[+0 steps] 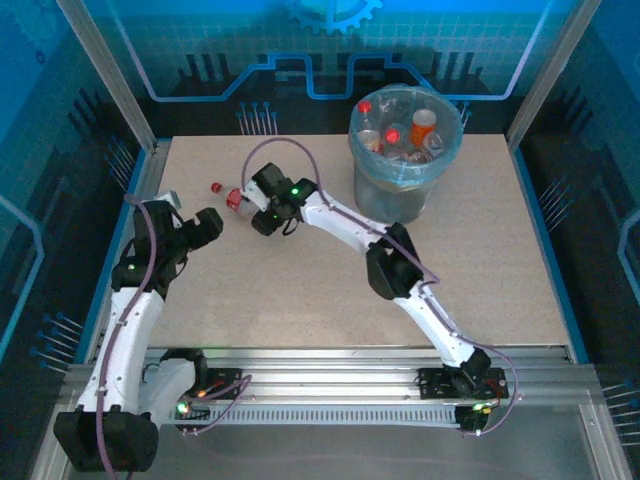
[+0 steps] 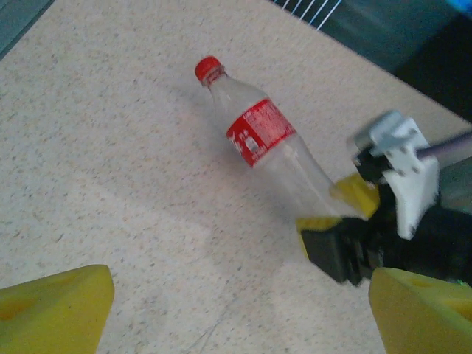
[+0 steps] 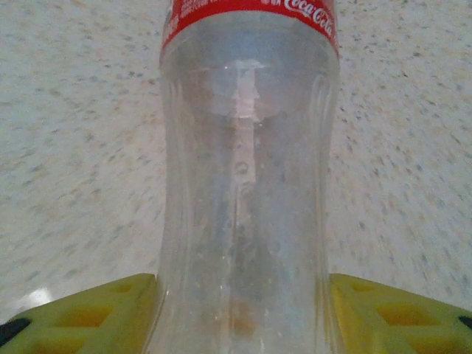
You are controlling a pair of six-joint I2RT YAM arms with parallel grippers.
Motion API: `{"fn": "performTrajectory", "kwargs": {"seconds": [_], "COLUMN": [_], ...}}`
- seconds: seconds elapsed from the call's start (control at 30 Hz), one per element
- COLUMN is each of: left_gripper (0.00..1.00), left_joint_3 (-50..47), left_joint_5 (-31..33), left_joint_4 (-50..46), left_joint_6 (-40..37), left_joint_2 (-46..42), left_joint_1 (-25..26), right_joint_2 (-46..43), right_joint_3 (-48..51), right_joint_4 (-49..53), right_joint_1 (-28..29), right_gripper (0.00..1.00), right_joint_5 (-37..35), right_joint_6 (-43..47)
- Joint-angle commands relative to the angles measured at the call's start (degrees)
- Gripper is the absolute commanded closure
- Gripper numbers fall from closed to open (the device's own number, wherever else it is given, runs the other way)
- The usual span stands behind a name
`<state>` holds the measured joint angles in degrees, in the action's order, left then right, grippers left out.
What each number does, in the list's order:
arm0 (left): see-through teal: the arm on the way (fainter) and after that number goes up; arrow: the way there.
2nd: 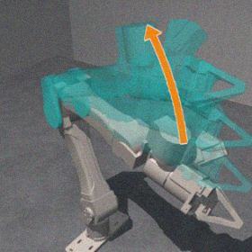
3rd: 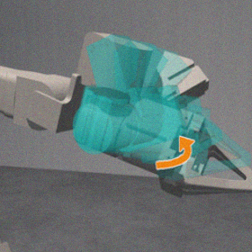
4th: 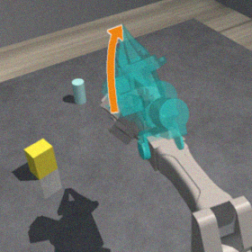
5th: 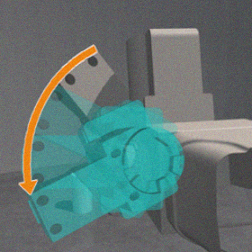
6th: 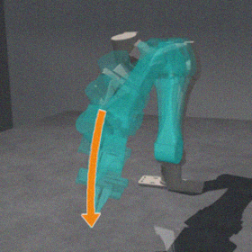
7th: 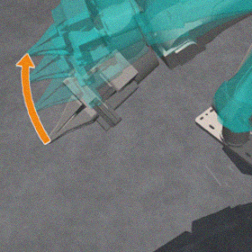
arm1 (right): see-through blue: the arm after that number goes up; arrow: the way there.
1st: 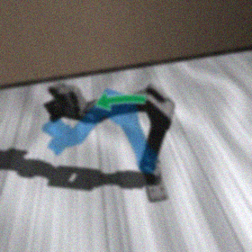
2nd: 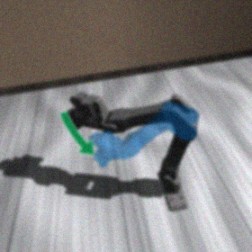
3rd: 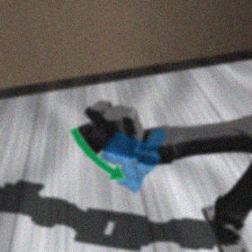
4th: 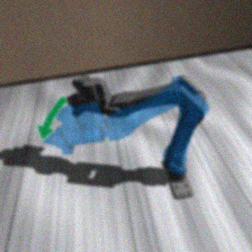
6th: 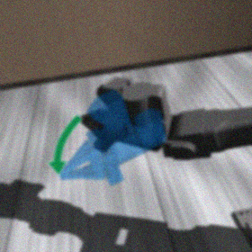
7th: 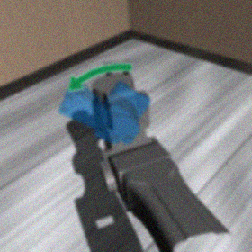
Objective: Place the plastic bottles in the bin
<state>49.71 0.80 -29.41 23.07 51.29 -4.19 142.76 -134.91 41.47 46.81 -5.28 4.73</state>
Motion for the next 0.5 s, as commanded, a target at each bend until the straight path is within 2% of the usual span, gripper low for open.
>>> {"fn": "performTrajectory", "kwargs": {"seconds": [0.0, 0.13, 0.27, 0.37, 0.47], "left_gripper": [0.1, 0.11, 0.14, 0.17, 0.18], "left_joint_3": [3.77, 5.86, 8.85, 12.29, 15.9], "left_joint_5": [-4.12, -8.54, -15.84, -20.48, -22.31], "left_joint_4": [1.86, 3.37, 7.08, 9.71, 11.65], "left_joint_6": [3.94, 8.48, 13.73, 17.25, 18.75], "left_joint_2": [-0.22, 0.12, 2.22, 4.6, 6.41], "left_joint_1": [-0.56, -0.55, -0.3, 0.38, 1.92], "right_joint_2": [-15.16, -29.8, -43.38, -50.02, -54.31], "right_joint_3": [10.73, 28.54, 42.61, 49.12, 52.46], "right_joint_4": [-3.5, -11.19, -18.33, -20.89, -20.97], "right_joint_1": [0.08, 0.13, 0.04, 0.18, 0.18], "right_gripper": [0.55, 0.56, 0.56, 0.56, 0.57], "right_joint_5": [3.02, 4.01, 7.51, 9.74, 9.82], "right_joint_6": [-5.16, -8.72, -11.41, -11.68, -11.5]}}
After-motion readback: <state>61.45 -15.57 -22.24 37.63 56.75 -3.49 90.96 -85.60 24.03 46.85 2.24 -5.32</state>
